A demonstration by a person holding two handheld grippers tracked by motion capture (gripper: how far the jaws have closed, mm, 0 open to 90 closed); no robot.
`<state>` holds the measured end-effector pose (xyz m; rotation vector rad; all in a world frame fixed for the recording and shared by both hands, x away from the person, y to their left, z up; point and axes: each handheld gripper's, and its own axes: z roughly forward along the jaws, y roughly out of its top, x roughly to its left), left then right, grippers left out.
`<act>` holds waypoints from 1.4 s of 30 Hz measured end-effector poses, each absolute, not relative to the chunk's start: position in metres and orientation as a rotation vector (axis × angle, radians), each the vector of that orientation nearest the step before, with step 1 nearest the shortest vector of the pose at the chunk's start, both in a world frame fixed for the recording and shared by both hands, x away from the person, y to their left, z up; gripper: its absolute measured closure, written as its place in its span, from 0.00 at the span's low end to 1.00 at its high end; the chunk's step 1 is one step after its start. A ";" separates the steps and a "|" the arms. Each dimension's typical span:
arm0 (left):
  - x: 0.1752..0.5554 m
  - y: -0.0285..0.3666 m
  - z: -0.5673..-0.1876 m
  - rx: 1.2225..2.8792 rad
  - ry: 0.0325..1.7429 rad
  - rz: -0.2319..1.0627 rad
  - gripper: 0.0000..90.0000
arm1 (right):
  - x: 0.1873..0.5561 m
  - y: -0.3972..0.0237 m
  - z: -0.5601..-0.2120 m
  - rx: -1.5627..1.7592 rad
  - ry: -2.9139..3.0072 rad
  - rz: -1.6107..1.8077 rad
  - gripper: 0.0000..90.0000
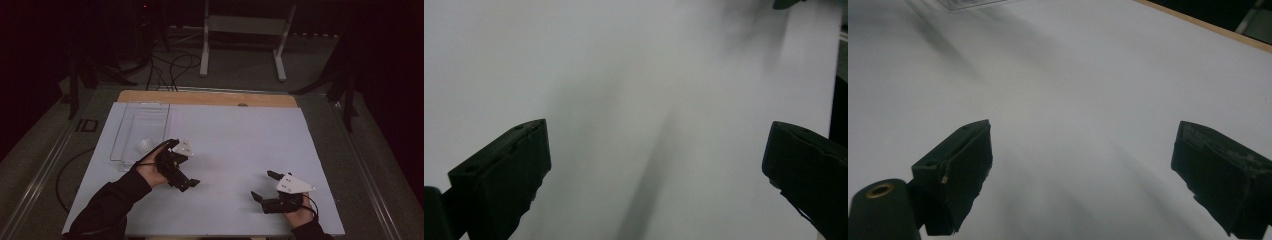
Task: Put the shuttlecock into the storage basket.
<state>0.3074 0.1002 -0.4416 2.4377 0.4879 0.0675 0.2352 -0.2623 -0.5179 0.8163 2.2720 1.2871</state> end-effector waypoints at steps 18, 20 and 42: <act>0.281 0.114 -0.465 2.381 0.497 0.054 0.00 | 0.235 -0.262 -0.518 0.820 2.274 1.287 0.11; 0.279 0.117 -0.467 2.374 0.502 0.064 0.00 | 0.235 -0.262 -0.518 0.819 2.273 1.287 0.11; 0.255 0.153 -0.489 2.284 0.578 0.077 0.00 | 0.235 -0.262 -0.518 0.819 2.276 1.284 0.11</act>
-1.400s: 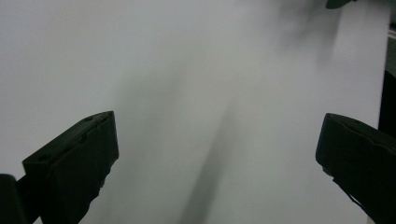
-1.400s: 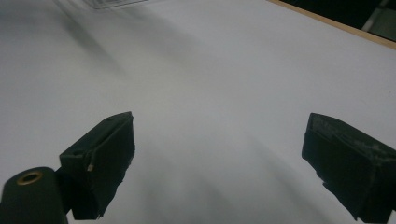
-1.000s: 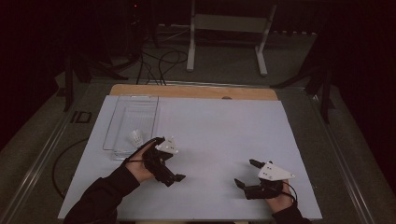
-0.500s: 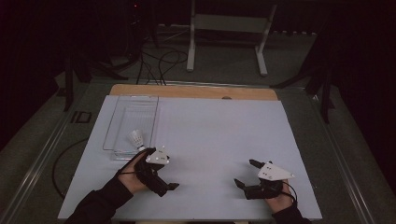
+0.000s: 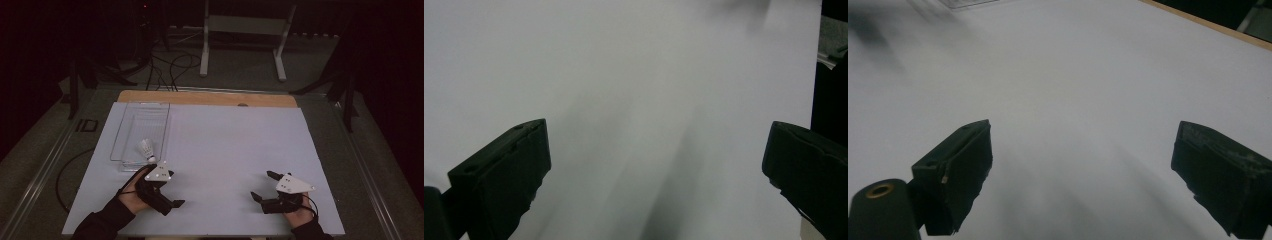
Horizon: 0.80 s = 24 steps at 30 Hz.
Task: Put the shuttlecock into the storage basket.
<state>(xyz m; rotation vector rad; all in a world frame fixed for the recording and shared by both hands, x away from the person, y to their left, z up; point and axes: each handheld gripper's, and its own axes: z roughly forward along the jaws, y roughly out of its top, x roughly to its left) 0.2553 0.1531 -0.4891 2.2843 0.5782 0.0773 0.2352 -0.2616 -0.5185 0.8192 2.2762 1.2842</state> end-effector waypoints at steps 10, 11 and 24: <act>0.244 0.173 -0.499 2.267 0.633 0.081 0.00 | 0.235 -0.261 -0.518 0.823 2.279 1.282 0.11; 0.243 0.174 -0.500 2.263 0.639 0.083 0.00 | 0.235 -0.262 -0.518 0.819 2.279 1.280 0.11; 0.235 0.194 -0.509 2.147 0.766 0.134 0.00 | 0.235 -0.261 -0.518 0.819 2.281 1.281 0.11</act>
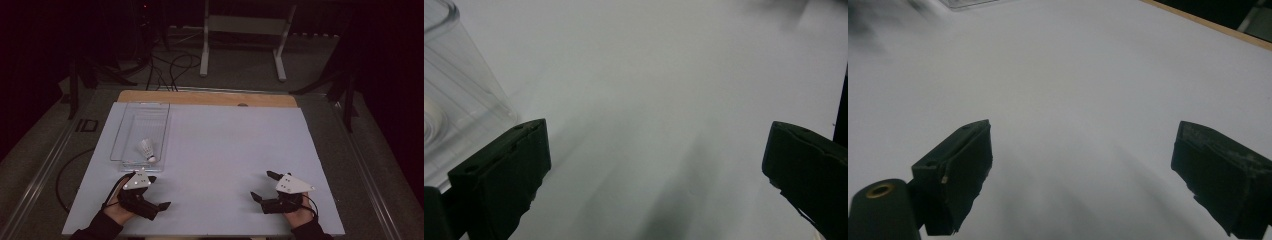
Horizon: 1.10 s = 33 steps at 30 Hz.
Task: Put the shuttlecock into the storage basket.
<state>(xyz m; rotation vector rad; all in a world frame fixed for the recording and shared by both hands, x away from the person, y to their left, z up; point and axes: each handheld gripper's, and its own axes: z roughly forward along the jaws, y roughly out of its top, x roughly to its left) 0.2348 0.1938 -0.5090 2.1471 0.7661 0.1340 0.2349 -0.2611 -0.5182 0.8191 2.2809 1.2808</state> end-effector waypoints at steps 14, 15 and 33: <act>0.234 0.205 -0.518 2.103 0.859 0.158 0.00 | 0.235 -0.262 -0.518 0.818 2.279 1.289 0.11; 0.235 0.206 -0.519 2.097 0.865 0.159 0.00 | 0.235 -0.262 -0.519 0.817 2.279 1.289 0.11; 0.233 0.206 -0.527 2.099 0.881 0.229 0.00 | 0.236 -0.261 -0.519 0.815 2.290 1.290 0.11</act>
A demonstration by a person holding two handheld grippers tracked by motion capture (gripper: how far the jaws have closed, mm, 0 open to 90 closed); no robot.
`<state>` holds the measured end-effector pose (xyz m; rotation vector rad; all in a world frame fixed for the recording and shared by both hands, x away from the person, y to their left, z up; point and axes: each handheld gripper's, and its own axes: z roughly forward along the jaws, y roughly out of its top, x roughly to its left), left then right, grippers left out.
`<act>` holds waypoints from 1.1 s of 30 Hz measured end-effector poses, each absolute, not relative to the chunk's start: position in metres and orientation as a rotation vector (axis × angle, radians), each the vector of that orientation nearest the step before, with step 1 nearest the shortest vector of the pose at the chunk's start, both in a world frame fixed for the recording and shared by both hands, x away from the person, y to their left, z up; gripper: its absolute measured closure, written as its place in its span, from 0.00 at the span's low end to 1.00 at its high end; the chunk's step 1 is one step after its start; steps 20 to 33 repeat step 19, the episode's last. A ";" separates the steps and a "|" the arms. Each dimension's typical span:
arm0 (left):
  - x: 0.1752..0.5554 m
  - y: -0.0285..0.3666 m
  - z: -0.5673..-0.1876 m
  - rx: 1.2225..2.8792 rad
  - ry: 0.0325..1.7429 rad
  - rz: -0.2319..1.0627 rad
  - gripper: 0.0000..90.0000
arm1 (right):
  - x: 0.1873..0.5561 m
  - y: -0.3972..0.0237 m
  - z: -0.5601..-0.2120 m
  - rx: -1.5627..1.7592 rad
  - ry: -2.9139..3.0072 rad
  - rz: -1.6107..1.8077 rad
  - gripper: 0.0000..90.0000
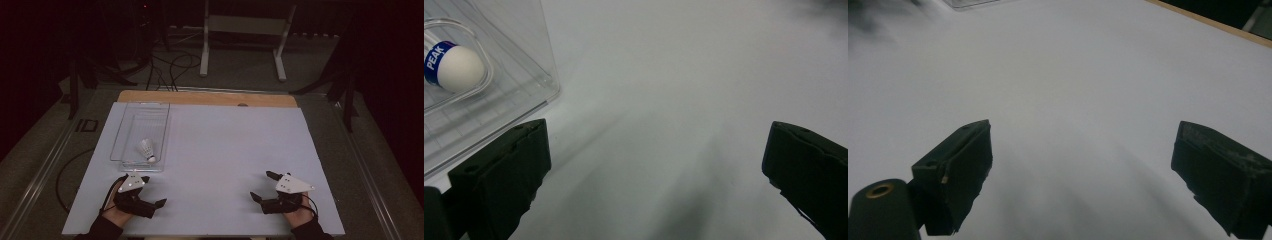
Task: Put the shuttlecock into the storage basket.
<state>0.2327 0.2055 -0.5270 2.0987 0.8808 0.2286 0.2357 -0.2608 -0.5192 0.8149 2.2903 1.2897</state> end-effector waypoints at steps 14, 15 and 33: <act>0.231 0.207 -0.527 2.091 0.880 0.230 0.00 | 0.237 -0.259 -0.520 0.808 2.294 1.293 0.11; 0.231 0.207 -0.527 2.091 0.879 0.229 0.00 | 0.237 -0.259 -0.520 0.808 2.295 1.293 0.11; 0.231 0.207 -0.527 2.097 0.873 0.217 0.00 | 0.238 -0.259 -0.520 0.808 2.296 1.296 0.11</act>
